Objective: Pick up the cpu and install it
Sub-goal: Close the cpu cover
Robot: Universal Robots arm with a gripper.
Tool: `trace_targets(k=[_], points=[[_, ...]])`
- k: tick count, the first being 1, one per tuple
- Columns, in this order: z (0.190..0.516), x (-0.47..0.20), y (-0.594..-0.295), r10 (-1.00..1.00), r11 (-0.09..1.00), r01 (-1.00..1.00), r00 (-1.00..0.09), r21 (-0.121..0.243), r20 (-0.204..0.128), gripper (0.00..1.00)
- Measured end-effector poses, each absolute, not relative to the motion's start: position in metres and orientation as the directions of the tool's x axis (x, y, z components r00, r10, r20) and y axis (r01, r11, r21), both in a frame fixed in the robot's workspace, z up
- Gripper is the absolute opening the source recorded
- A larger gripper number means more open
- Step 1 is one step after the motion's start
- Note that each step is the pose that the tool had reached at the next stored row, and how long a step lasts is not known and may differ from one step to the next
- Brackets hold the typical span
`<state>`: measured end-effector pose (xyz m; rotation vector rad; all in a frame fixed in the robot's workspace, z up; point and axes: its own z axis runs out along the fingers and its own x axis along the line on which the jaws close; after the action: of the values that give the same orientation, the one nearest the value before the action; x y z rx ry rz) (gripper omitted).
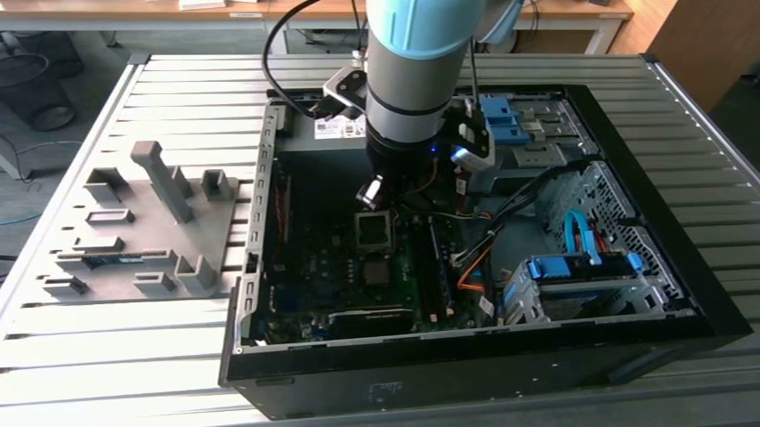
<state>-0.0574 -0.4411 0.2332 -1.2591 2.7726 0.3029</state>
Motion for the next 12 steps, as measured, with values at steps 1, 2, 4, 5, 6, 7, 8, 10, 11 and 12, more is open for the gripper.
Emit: trace_targets(k=[1,2,4,5,6,7,8,10,11,12], points=[[0.2333,-0.0575,-0.4412,-0.737,0.642,-0.753,-0.658,0.146,-0.155,0.1],[0.2335,-0.0576,-0.4413,-0.738,0.641,-0.754,-0.657,0.146,-0.155,0.1],[0.2337,-0.0578,-0.4414,-0.739,0.639,-0.755,-0.655,0.145,-0.155,0.1],[0.2338,-0.0578,-0.4415,-0.74,0.638,-0.756,-0.654,0.145,-0.155,0.1],[0.2339,-0.0579,-0.4416,-0.741,0.637,-0.757,-0.653,0.145,-0.156,0.1],[0.234,-0.058,-0.4417,-0.742,0.636,-0.758,-0.653,0.145,-0.156,0.1],[0.2342,-0.058,-0.4418,-0.742,0.635,-0.758,-0.652,0.145,-0.156,0.1],[0.2346,-0.0581,-0.4418,-0.744,0.634,-0.76,-0.65,0.145,-0.155,0.1],[0.2348,-0.0581,-0.4418,-0.744,0.633,-0.76,-0.65,0.145,-0.156,0.1],[0.235,-0.0582,-0.4418,-0.745,0.632,-0.761,-0.649,0.145,-0.156,0.1]])
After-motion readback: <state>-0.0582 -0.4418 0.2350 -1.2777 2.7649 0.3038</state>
